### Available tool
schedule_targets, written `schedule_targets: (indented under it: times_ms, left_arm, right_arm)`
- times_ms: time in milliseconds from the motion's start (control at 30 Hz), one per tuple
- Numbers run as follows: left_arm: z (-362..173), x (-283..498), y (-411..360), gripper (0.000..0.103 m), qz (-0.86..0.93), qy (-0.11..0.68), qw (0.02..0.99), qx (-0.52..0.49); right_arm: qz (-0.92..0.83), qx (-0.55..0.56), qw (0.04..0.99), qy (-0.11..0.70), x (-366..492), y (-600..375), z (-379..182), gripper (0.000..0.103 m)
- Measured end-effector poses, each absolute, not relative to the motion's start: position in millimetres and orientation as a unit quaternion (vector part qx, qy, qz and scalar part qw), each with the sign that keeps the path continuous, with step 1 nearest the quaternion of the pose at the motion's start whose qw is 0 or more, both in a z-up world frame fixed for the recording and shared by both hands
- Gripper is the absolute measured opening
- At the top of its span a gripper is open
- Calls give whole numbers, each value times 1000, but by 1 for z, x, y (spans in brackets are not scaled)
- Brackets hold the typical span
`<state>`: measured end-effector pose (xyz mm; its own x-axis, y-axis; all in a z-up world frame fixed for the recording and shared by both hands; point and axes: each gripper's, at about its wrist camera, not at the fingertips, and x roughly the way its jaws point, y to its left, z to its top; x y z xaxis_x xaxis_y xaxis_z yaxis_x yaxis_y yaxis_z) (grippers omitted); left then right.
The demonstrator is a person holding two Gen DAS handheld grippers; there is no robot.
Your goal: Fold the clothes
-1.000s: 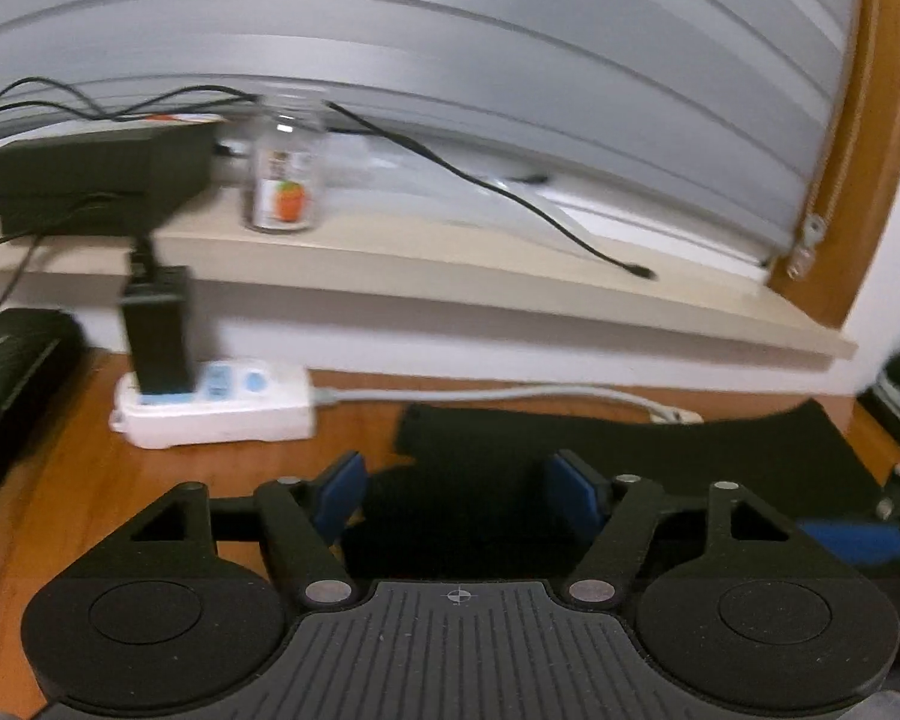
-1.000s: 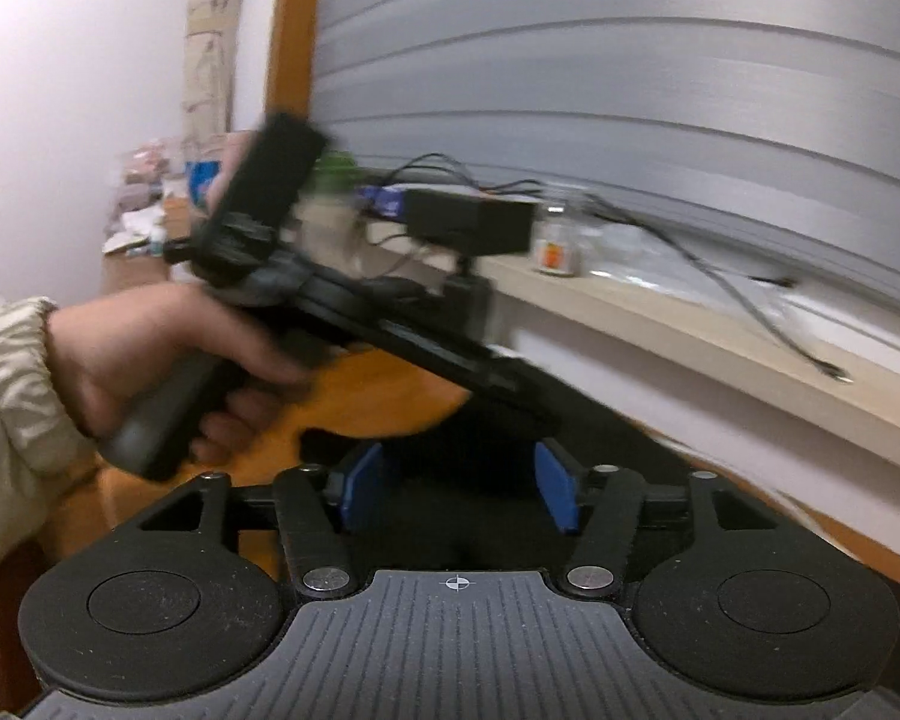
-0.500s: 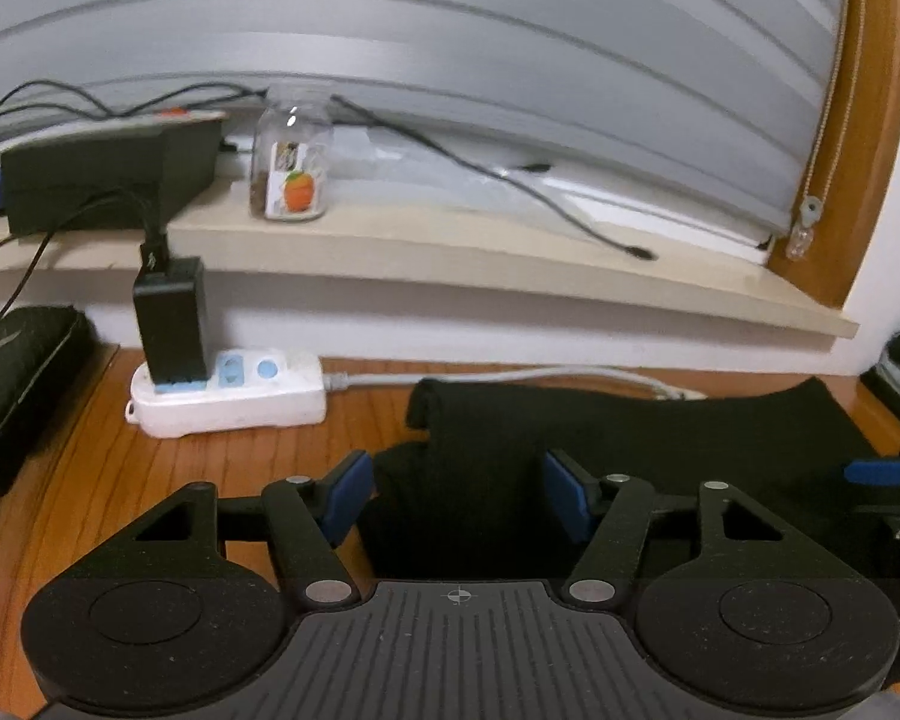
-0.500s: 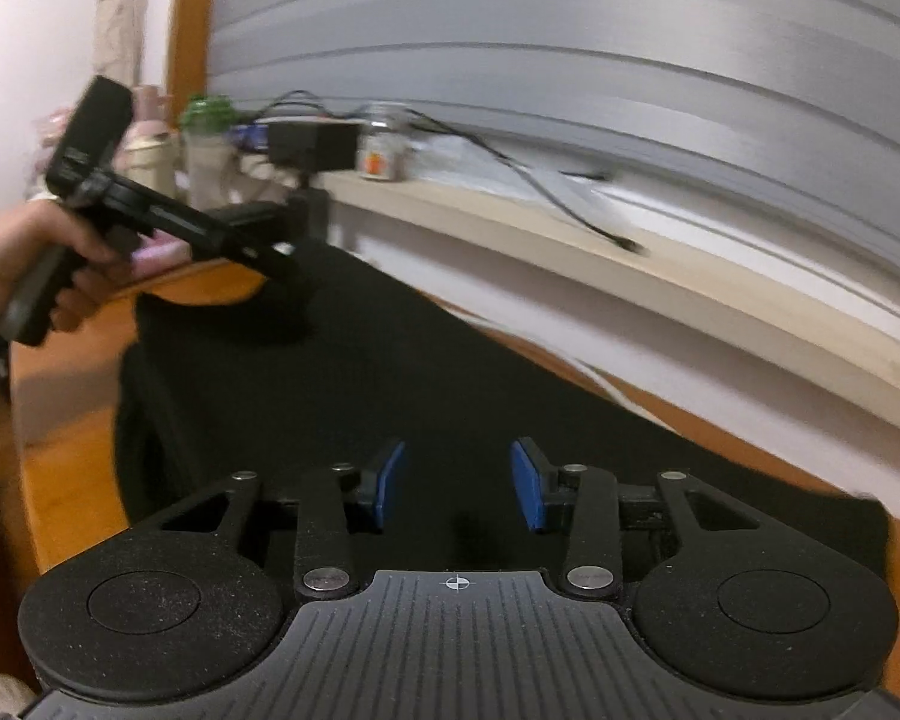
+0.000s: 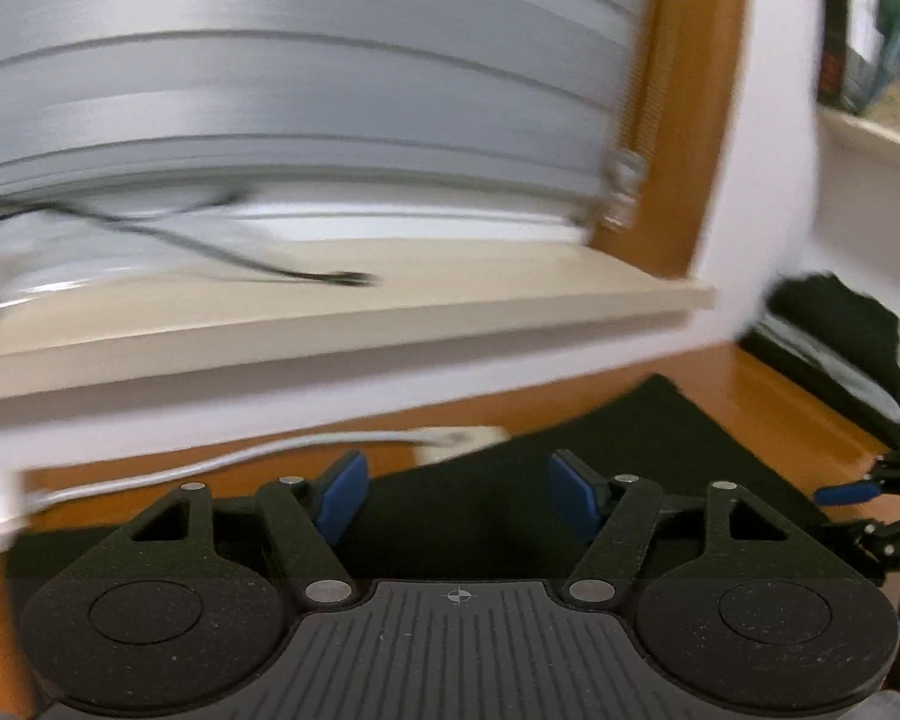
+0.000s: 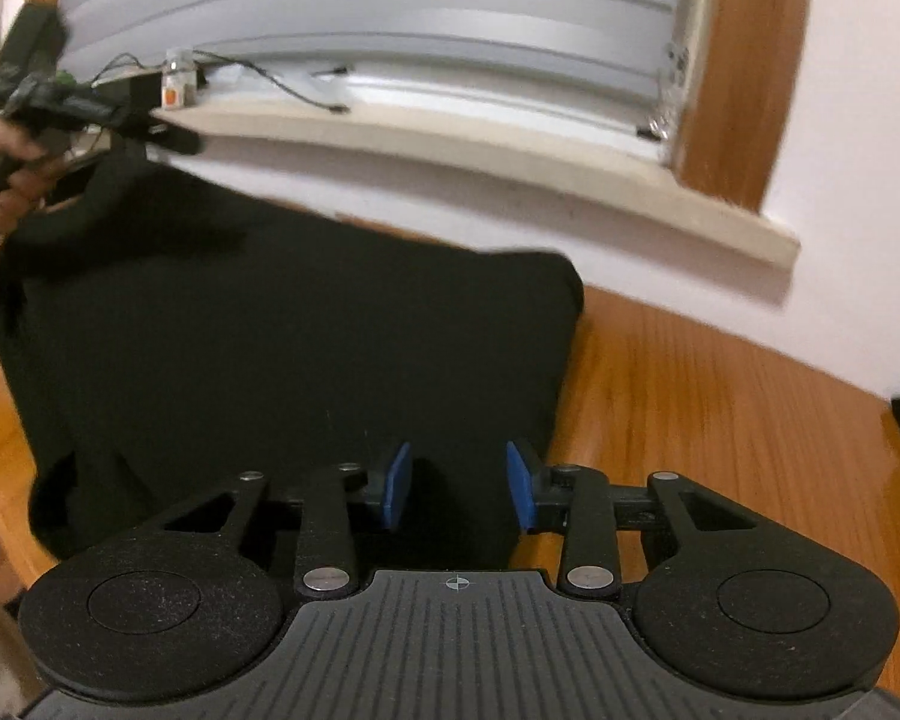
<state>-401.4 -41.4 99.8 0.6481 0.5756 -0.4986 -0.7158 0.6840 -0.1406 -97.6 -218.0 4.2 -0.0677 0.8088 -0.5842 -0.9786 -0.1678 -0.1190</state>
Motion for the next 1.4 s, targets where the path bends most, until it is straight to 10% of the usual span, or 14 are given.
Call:
schedule_targets:
  times_ms: [400, 667, 700, 800, 1267, 1400]
  left_arm:
    - [55, -224, -14, 37, 203, 272, 931, -134]
    - [49, -162, 8, 38, 175, 286, 933, -129]
    - [49, -158, 11, 7, 188, 289, 930, -127]
    - [50, -155, 23, 0, 248, 284, 917, -129]
    - [48, -237, -12, 21, 258, 305, 909, -120]
    - [41, -274, -16, 21, 267, 299, 907, -132]
  right_arm:
    - [722, -234, 624, 184, -73, -233, -19, 35]
    - [731, -217, 620, 183, -70, -239, -23, 35]
    - [732, -211, 620, 186, -68, -240, -24, 35]
    - [735, -198, 619, 190, -65, -244, -26, 35]
    - [740, -184, 604, 231, -63, -214, -21, 43]
    - [748, -192, 591, 233, -64, -206, -20, 28]
